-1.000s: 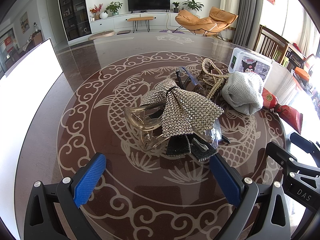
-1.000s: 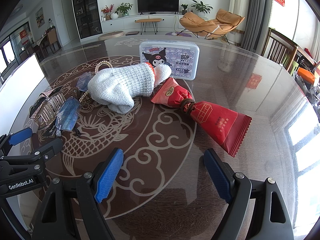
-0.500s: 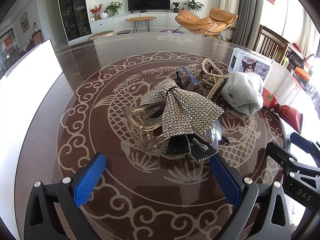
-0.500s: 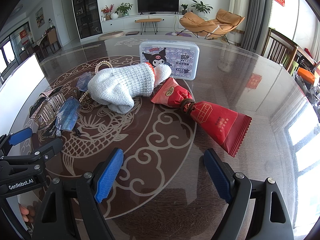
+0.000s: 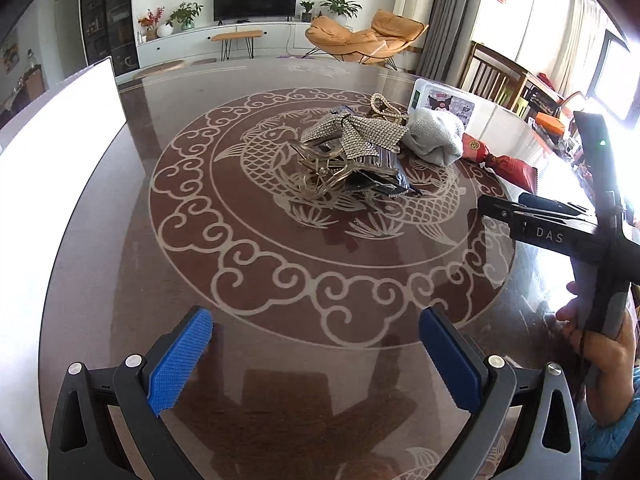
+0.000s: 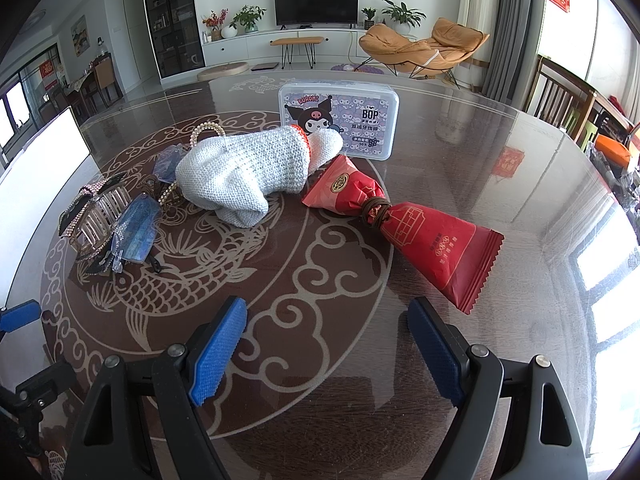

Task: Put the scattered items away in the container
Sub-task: 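Grasp the red pouch with the right gripper while the left moves toward the rhinestone bow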

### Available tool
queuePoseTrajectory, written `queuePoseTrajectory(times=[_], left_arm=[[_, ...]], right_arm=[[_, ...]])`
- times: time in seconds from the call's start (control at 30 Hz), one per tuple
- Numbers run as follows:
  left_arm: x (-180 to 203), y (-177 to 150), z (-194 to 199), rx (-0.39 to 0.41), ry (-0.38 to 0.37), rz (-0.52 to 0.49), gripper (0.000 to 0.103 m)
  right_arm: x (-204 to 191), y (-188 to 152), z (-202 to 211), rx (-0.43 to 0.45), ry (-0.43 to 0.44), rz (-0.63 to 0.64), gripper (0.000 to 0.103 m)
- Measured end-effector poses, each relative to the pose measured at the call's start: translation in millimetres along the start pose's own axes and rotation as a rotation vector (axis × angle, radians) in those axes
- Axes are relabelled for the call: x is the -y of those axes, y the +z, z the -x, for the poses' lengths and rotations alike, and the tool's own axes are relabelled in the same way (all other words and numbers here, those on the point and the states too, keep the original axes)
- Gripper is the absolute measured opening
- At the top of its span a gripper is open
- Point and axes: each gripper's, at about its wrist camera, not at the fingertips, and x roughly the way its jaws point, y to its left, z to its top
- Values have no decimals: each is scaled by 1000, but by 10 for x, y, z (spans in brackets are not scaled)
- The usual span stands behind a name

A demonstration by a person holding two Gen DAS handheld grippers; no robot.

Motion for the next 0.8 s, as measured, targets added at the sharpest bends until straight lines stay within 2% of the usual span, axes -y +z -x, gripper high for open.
queuePoseTrajectory(times=[0.1, 0.27, 0.5, 0.6, 0.7, 0.8], left_arm=[[-50, 105, 32, 24, -7, -39, 103], [40, 393, -193, -48, -24, -63, 103], [176, 191, -177, -2, -57, 44, 103], [218, 111, -166, 11, -64, 52, 103], [244, 81, -145, 27, -94, 39, 103], [248, 89, -160, 27, -92, 47, 103]], right_arm=[[-31, -17, 31, 0, 2, -2, 84], [-31, -16, 30, 0, 2, -2, 84], [-21, -14, 27, -1, 8, -6, 84], [1, -56, 80, 3, 61, 44, 84], [297, -219, 345, 89, 186, -60, 83], [595, -244, 431, 106, 226, -135, 83]])
